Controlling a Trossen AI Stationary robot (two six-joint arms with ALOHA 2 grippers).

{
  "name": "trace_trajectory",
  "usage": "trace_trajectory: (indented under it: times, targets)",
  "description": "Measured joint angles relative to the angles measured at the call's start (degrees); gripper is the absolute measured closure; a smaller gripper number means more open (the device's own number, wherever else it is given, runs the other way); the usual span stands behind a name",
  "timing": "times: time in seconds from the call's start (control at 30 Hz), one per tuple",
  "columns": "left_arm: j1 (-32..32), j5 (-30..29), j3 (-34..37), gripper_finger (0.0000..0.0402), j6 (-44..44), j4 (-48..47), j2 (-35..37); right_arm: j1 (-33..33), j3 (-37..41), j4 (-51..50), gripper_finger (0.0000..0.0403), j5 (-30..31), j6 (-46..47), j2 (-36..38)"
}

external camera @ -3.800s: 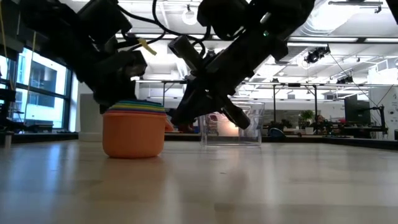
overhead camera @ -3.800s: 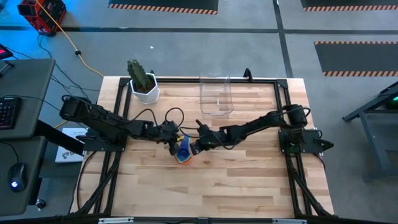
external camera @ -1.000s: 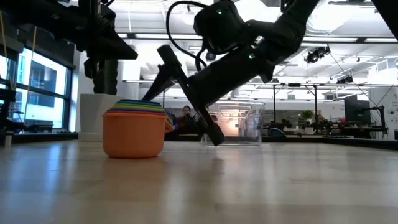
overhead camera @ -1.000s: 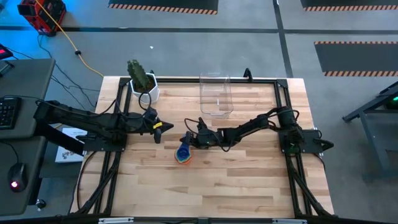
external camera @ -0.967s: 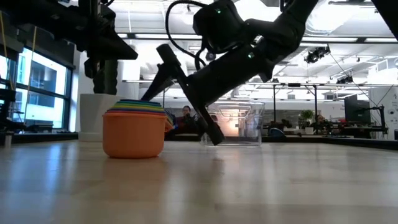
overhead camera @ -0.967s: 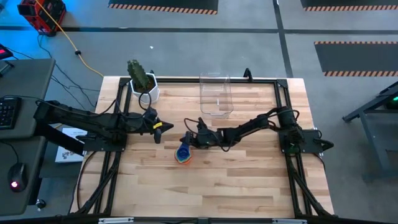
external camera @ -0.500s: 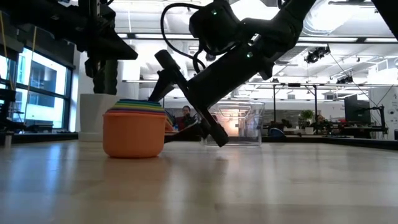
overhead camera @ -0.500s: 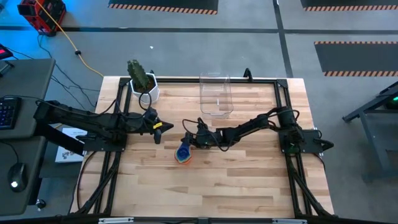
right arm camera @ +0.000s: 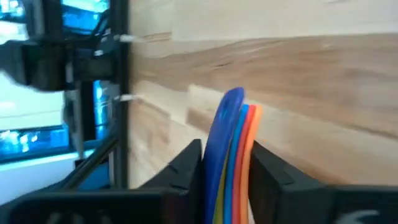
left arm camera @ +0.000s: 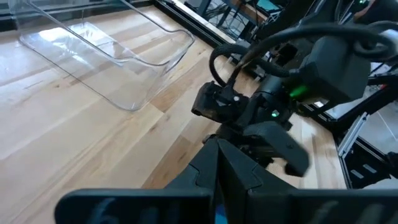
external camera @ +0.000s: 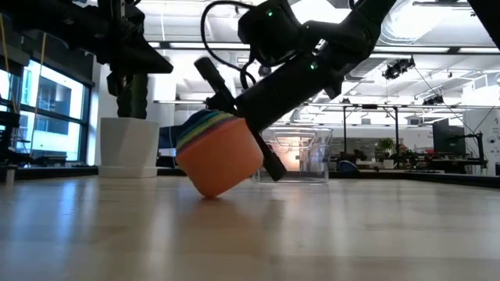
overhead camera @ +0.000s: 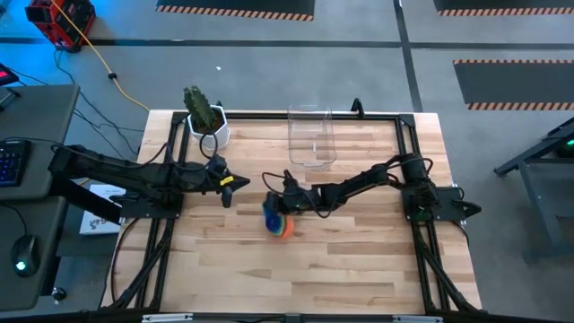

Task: Nest measuring cups in basket
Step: Put the stacked measuring cups into the transparent bin

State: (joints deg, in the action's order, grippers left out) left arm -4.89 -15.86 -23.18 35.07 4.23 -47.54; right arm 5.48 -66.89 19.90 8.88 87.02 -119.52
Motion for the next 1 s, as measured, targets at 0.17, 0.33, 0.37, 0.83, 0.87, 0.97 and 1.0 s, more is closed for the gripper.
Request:
trace_trajectory:
  times: [0.17,0.33,0.37,0.83,0.87,0.97,1.0]
  targets:
    - [0.0,0.0,0.0,0.0401,-0.5,-0.1,2.5,-0.8,-0.1,1.6,0.0347,-4.2,-4.0,0.4]
    - [0.0,-0.6,0.0,0.0401,-1.8,-0.1,9.1,-3.4,2.0,-4.6,0.0347,-10.2,-14.8,7.0]
    - [0.0,-1.2,0.0,0.0401,-2.0,-0.3,10.5,-4.0,2.8,-6.1,0.0347,-10.4,-16.3,9.2]
    - [0.0,-6.5,0.0,0.0401,-0.6,-4.4,18.5,3.2,35.3,1.7,0.0347,12.3,-6.0,48.9]
    - [0.0,-6.9,0.0,0.0401,-0.4,-4.3,18.4,4.1,36.9,5.3,0.0347,15.5,-5.4,50.9]
    - [0.0,-9.2,0.0,0.0401,1.2,-3.6,18.0,3.4,38.8,13.0,0.0347,21.4,-7.3,54.5]
    - [0.0,-10.3,0.0,0.0401,1.8,-2.9,17.8,2.0,38.6,14.5,0.0347,21.1,-8.9,54.8]
